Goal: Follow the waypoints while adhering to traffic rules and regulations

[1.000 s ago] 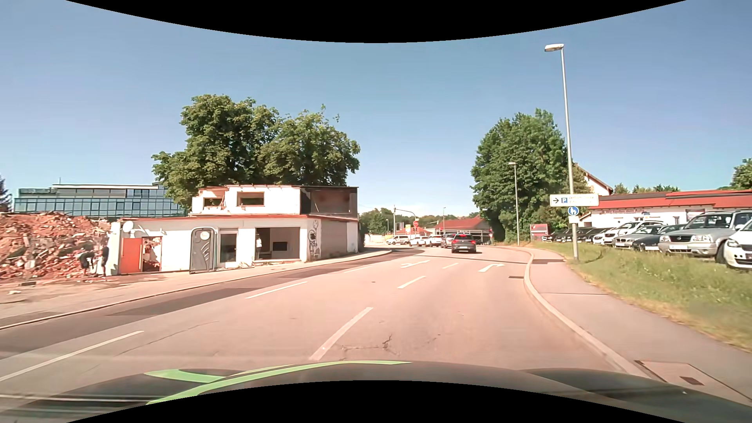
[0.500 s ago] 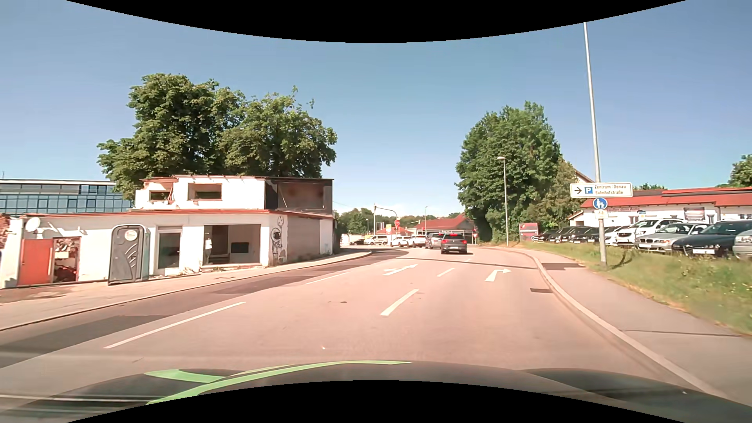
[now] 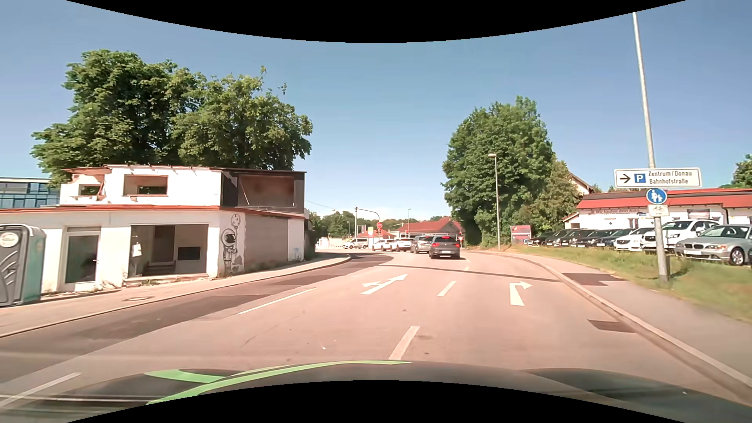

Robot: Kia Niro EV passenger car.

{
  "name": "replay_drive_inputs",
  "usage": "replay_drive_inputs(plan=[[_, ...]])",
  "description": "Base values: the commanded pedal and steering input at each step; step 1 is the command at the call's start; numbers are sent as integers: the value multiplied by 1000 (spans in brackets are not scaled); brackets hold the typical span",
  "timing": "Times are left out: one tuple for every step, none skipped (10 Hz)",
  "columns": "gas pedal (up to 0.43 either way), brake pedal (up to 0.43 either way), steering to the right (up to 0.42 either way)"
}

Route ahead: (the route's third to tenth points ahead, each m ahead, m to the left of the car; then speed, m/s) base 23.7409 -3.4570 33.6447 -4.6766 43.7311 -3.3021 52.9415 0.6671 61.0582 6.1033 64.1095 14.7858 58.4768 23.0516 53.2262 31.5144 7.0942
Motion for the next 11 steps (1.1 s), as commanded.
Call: replay_drive_inputs(plan=[[0, 140, 63], [0, 128, 63], [0, 110, 64], [0, 91, 67], [0, 79, 71], [0, 79, 72], [0, 79, 72], [0, 85, 72], [0, 91, 72], [0, 98, 71], [0, 104, 70]])
